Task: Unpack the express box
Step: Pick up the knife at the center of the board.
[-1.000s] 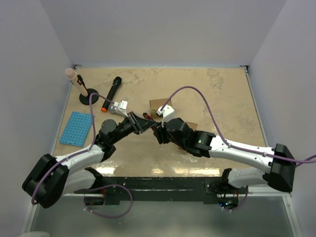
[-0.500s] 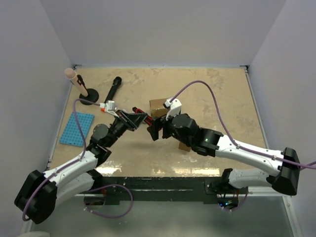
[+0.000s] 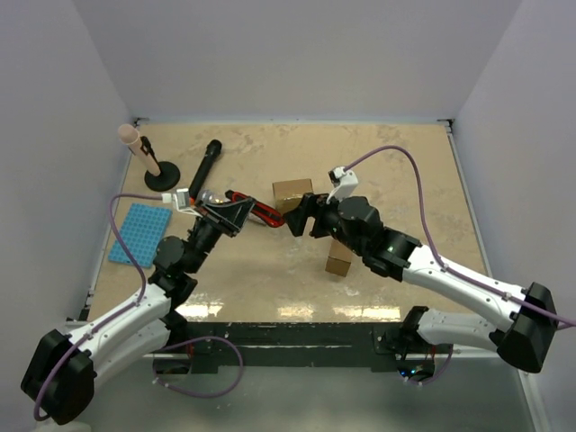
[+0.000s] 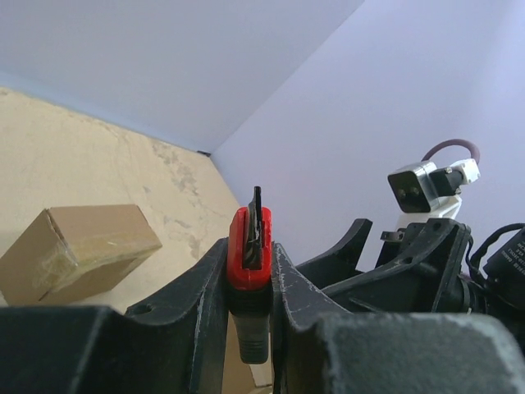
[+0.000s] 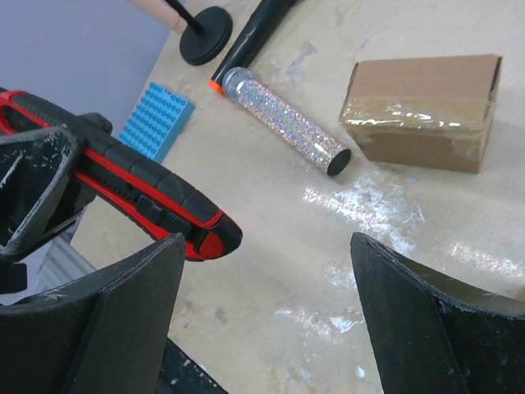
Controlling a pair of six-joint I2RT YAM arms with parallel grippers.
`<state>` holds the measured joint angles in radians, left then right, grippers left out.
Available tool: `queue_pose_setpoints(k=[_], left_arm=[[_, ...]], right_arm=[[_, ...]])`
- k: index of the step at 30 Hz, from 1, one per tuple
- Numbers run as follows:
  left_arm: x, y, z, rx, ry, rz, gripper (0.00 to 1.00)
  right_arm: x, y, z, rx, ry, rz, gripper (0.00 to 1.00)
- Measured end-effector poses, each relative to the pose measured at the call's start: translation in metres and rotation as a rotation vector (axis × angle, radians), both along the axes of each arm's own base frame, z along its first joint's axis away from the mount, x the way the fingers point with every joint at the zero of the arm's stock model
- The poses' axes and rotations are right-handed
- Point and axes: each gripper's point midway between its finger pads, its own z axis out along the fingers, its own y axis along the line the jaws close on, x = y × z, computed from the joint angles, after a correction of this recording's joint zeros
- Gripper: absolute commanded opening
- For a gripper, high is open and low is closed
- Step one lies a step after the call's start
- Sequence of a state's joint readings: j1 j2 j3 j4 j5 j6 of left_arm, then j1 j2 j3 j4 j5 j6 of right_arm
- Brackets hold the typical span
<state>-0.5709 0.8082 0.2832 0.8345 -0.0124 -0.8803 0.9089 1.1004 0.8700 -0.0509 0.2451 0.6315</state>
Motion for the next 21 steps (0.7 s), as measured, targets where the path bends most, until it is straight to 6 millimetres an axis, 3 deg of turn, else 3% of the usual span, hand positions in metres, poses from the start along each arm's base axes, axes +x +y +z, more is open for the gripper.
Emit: queue_pose_setpoints(k=[6,21], left_arm=[[-0.001,0.001,0.001,-0.021,0.0,-0.003,0.0],[-0.005,0.002,0.006,-0.066,-0.006,-0.017,0.0]], right_arm=[[-0.007,0.01,-0.01,0.027,0.034,0.045,0.86],[-0.007,0.019,-0.013,0.083,0.069,0.052,0.85]])
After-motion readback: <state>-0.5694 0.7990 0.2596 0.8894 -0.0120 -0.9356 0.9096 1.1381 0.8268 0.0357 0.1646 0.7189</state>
